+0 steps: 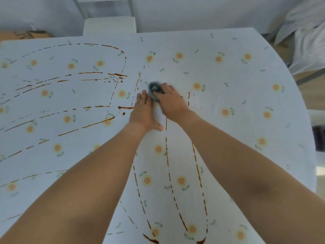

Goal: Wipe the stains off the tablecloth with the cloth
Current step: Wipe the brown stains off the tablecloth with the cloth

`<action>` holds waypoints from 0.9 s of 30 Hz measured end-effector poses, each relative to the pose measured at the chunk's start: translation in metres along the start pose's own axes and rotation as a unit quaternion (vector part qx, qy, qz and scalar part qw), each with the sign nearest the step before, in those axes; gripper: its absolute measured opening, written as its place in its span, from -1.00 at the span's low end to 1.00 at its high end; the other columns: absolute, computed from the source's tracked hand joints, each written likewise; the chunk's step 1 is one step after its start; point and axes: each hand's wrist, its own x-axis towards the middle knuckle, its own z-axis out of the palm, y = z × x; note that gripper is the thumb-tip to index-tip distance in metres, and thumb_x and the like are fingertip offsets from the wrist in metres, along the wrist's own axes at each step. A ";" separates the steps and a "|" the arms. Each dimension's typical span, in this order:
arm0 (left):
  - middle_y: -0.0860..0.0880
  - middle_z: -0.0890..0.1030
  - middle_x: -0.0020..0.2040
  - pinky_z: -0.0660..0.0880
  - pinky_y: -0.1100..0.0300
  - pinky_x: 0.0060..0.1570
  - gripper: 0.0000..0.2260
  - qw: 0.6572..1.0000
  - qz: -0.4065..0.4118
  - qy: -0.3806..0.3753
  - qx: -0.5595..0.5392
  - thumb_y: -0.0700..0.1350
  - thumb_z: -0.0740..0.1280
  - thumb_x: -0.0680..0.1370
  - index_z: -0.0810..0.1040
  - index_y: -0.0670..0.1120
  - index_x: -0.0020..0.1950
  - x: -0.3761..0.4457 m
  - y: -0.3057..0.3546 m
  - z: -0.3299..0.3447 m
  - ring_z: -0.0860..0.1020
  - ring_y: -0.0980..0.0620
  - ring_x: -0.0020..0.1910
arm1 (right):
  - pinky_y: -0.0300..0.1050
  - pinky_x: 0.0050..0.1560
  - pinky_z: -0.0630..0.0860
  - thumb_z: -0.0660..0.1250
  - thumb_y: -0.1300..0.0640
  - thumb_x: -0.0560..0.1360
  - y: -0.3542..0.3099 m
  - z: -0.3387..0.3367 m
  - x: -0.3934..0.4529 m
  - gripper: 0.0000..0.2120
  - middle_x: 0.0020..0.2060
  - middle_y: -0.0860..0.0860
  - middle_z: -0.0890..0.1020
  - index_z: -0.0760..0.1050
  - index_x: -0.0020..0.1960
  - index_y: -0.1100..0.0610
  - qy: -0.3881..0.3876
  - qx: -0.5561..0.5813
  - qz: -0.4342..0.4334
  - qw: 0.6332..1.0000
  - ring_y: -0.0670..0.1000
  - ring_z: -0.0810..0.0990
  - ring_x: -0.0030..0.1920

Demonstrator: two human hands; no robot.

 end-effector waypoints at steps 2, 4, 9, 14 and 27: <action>-0.06 -0.24 0.63 -0.02 0.01 0.54 0.32 1.000 0.003 -0.002 -0.005 0.15 0.66 0.20 -0.20 -0.15 0.62 0.001 0.000 0.001 -0.26 -0.07 0.59 | 0.02 0.17 0.47 0.26 0.32 0.50 0.030 -0.006 -0.017 -0.57 0.23 0.14 0.40 0.47 0.35 0.11 0.015 -0.026 0.000 1.000 0.18 0.39 0.17; -0.05 -0.26 0.62 0.00 0.00 0.54 0.32 1.000 0.000 -0.004 -0.002 0.16 0.65 0.21 -0.22 -0.15 0.62 0.001 0.001 0.000 -0.27 -0.07 0.59 | 0.09 0.17 0.47 0.23 0.34 0.50 0.070 -0.015 -0.039 -0.58 0.18 0.18 0.41 0.48 0.33 0.16 0.070 -0.034 0.101 0.992 0.23 0.41 0.15; -0.15 -0.19 0.63 -0.09 0.04 0.55 0.15 0.999 0.009 0.011 0.049 0.22 0.52 0.39 -0.19 -0.20 0.62 -0.021 0.004 0.007 -0.21 -0.13 0.60 | 0.00 0.21 0.40 0.10 0.37 0.50 0.082 -0.027 -0.063 -0.61 0.24 0.19 0.36 0.43 0.29 0.23 0.176 0.045 0.384 0.905 0.21 0.38 0.19; -0.15 -0.20 0.62 -0.07 0.04 0.57 0.21 0.999 0.022 -0.012 0.046 0.22 0.56 0.33 -0.20 -0.21 0.61 -0.067 0.003 0.036 -0.22 -0.12 0.60 | 0.08 0.21 0.45 0.24 0.24 0.51 -0.018 0.016 -0.049 -0.66 0.26 0.17 0.43 0.51 0.28 0.14 0.065 0.047 0.101 0.992 0.22 0.41 0.16; -0.13 -0.22 0.63 -0.08 0.03 0.55 0.17 0.999 -0.006 -0.010 0.035 0.21 0.54 0.37 -0.20 -0.19 0.62 -0.084 -0.002 0.044 -0.24 -0.12 0.59 | 0.05 0.20 0.43 0.15 0.39 0.45 0.019 0.002 -0.105 -0.54 0.29 0.21 0.35 0.41 0.33 0.21 0.154 0.040 0.333 0.929 0.24 0.39 0.21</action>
